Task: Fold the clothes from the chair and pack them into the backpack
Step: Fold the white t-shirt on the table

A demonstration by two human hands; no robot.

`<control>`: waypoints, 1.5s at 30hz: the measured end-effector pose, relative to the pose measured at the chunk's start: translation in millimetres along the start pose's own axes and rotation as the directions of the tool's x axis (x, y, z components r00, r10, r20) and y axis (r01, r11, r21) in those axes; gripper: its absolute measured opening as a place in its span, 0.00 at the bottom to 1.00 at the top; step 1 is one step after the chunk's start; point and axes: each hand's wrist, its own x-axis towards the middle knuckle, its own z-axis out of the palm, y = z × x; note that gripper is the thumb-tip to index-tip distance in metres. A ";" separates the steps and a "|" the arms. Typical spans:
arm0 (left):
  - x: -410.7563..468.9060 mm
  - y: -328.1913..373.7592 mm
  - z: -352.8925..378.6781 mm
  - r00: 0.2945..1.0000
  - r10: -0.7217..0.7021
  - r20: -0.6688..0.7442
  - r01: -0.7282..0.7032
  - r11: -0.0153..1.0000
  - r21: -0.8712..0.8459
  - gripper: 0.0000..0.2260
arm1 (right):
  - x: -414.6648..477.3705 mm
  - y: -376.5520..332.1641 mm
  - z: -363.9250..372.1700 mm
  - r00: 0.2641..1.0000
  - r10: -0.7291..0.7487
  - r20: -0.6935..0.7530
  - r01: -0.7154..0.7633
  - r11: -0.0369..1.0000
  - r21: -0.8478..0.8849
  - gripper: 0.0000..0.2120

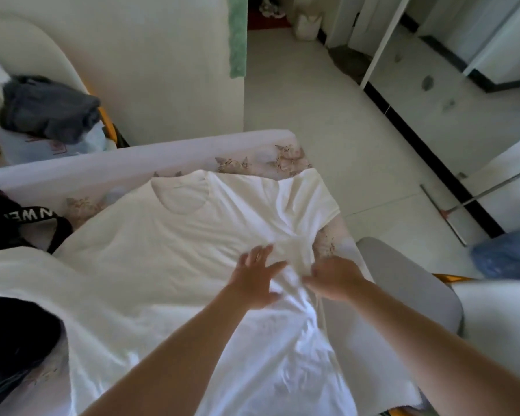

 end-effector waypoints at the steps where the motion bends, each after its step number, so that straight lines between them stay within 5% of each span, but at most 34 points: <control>1: 6.1 0.6 -4.5 0.999 -0.011 -0.054 0.009 1.000 -0.024 0.26 | 10.9 2.2 -5.9 0.986 -0.001 -0.170 0.013 0.997 0.070 0.15; 3: 21.7 -0.8 -17.1 0.988 -0.041 -0.146 0.031 0.997 -0.071 0.18 | 38.4 7.9 -13.8 0.928 -0.009 -0.372 0.055 0.992 0.114 0.07; 7: 63.9 -7.6 -45.1 0.962 -0.102 -0.252 0.053 0.980 -0.192 0.13 | 86.9 26.0 -25.5 0.962 -0.120 -0.245 0.091 0.987 -0.130 0.22; 10: 102.4 -9.1 -67.4 0.954 -0.095 -0.285 0.022 0.968 -0.248 0.16 | 105.3 44.2 -31.9 0.920 -0.137 -0.367 0.050 0.970 -0.238 0.18; 18: 224.5 20.0 -109.7 0.981 -0.143 -0.128 0.126 0.984 -0.129 0.26 | 116.7 76.4 -34.0 0.906 -0.042 -0.420 0.192 0.927 0.321 0.11; 23: 255.0 32.2 -120.6 0.934 -0.315 -0.166 0.330 0.941 0.073 0.15 | 125.4 91.5 -38.3 0.905 0.008 -0.425 0.191 0.885 0.425 0.14; 26: 248.5 33.4 -130.1 0.957 -0.227 -0.178 0.237 0.971 0.038 0.12 | 132.5 93.2 -46.4 0.891 0.063 -0.450 0.153 0.891 0.427 0.25; 30: 211.6 23.9 -149.5 0.952 -0.061 -0.299 -0.022 0.963 -0.268 0.09 | 141.0 92.0 -74.5 0.839 -0.052 -0.542 0.208 0.950 0.231 0.41; 36: 146.6 -4.2 -163.1 0.900 -0.097 -0.425 -0.115 0.888 -0.445 0.06 | 137.8 76.3 -134.5 0.941 -0.249 -0.229 0.259 0.966 0.012 0.13; 39: 115.7 -23.4 -163.4 0.856 -0.198 -0.478 -0.069 0.871 -0.486 0.06 | 122.0 67.9 -139.3 0.975 -0.200 -0.096 0.206 0.977 0.054 0.16; 42: 88.7 -39.8 -157.2 0.842 -0.318 -0.435 0.035 0.838 -0.545 0.08 | 107.2 55.9 -142.8 0.978 -0.136 -0.156 0.152 0.984 0.096 0.16; 45: 60.3 -55.5 -143.8 0.827 -0.410 -0.385 0.126 0.802 -0.584 0.11 | 88.8 17.3 -151.1 0.916 -0.102 -0.387 0.211 0.944 0.252 0.09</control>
